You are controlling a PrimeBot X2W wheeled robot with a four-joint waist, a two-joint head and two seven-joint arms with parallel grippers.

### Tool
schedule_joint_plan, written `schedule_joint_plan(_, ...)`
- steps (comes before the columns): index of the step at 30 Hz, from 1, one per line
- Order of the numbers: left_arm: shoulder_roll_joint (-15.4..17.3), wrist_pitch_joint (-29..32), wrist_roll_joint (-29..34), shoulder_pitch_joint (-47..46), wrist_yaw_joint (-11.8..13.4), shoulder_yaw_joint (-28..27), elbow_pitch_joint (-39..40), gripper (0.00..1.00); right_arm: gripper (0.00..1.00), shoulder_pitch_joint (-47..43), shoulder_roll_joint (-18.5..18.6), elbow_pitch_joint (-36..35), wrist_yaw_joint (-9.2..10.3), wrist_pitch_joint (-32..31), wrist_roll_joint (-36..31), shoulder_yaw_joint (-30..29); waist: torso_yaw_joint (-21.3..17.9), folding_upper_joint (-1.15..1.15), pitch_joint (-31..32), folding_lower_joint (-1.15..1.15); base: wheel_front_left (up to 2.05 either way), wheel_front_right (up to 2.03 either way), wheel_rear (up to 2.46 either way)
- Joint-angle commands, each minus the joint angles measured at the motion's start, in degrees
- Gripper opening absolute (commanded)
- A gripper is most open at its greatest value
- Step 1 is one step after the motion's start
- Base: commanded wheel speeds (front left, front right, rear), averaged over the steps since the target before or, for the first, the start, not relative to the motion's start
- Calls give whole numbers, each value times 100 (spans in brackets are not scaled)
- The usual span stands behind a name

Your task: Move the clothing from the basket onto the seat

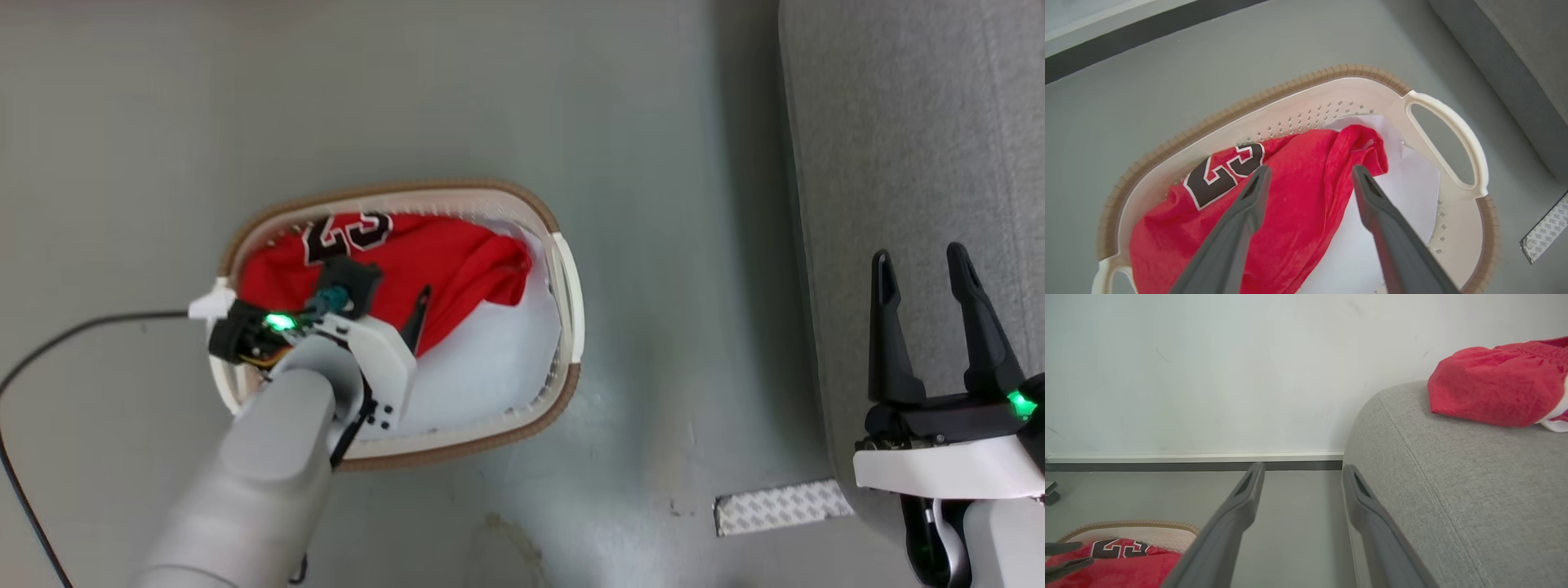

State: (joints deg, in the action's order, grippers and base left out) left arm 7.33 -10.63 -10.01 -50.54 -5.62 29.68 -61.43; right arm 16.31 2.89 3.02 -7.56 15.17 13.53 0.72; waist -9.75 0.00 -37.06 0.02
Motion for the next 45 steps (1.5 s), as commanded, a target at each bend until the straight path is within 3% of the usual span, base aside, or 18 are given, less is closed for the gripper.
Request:
schedule_joint_plan(1,39,-25,105,-145,54,16,-148,100,100,95,2,-51,15,-4,7,-7,-99,0,-260,-2,0,0,0)
schedule_joint_plan(19,283,71,460,-1221,561,367,-1009,100,100,312,2,-245,15,-4,210,90,-274,0,-1129,-2,0,0,0)
schedule_joint_plan(45,630,750,565,-1923,409,843,-1215,100,100,471,1,-290,15,-5,340,361,-434,0,-1616,-2,0,0,0)
